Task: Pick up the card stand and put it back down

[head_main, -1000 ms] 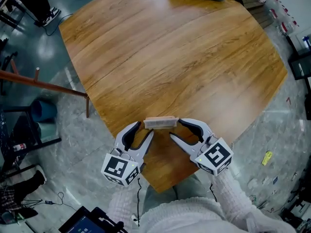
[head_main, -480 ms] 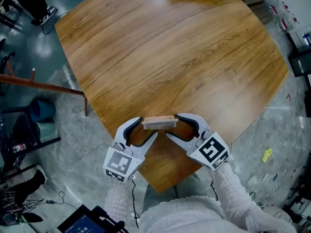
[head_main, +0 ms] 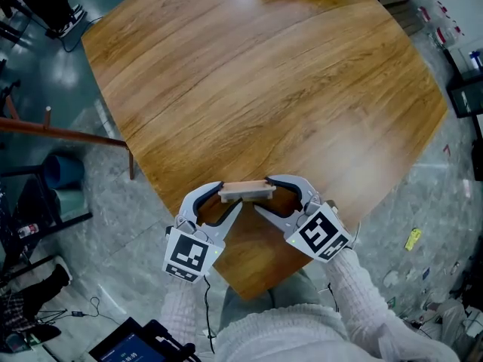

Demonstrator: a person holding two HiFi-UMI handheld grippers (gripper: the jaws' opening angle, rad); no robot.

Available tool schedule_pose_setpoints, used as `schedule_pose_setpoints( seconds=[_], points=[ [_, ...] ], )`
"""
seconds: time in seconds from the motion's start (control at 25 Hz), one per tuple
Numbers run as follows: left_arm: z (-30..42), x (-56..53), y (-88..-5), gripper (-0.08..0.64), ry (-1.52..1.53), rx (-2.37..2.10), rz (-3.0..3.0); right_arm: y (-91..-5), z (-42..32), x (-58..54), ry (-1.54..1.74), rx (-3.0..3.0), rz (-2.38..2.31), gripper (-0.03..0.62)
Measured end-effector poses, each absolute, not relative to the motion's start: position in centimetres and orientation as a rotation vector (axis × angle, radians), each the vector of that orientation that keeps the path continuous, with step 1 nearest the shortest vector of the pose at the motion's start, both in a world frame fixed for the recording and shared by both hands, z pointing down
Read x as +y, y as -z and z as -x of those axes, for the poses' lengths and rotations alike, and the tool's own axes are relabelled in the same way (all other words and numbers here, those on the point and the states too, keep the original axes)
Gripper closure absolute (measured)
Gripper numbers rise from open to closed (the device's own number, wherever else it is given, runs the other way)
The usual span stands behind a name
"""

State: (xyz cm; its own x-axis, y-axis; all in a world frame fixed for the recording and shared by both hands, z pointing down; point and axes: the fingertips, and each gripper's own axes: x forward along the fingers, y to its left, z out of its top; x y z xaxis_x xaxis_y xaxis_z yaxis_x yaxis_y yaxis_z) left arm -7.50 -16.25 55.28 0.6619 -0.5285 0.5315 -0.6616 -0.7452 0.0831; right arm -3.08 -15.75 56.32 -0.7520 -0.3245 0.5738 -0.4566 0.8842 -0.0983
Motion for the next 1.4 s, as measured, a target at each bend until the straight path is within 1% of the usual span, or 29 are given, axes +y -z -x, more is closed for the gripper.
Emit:
schedule_pose_setpoints(
  seconds=[0.16,0.52,0.76,1.04,1.4],
  points=[
    [7.5,-16.1,-55.2,0.368,-0.72,-0.949,-2.626,-56.2,2.9,-16.0,-0.311,-2.483,-0.579,0.42],
    [7.5,-16.0,-55.2,0.379,-0.749,-0.949,-2.63,-56.3,3.1,-16.1,-0.243,-2.462,-0.567,0.431],
    [7.4,-15.7,-53.8,0.379,-0.759,-0.959,-2.64,-55.0,3.0,-15.6,-0.288,-2.462,-0.576,0.433],
    [7.3,-15.9,-49.7,0.379,-0.723,-1.0,-2.665,-51.0,2.8,-15.9,-0.244,-2.479,-0.591,0.433],
    [6.9,-15.3,-41.8,0.379,-0.703,-1.08,-2.736,-43.0,2.4,-15.5,-0.124,-2.527,-0.602,0.433]
  ],
)
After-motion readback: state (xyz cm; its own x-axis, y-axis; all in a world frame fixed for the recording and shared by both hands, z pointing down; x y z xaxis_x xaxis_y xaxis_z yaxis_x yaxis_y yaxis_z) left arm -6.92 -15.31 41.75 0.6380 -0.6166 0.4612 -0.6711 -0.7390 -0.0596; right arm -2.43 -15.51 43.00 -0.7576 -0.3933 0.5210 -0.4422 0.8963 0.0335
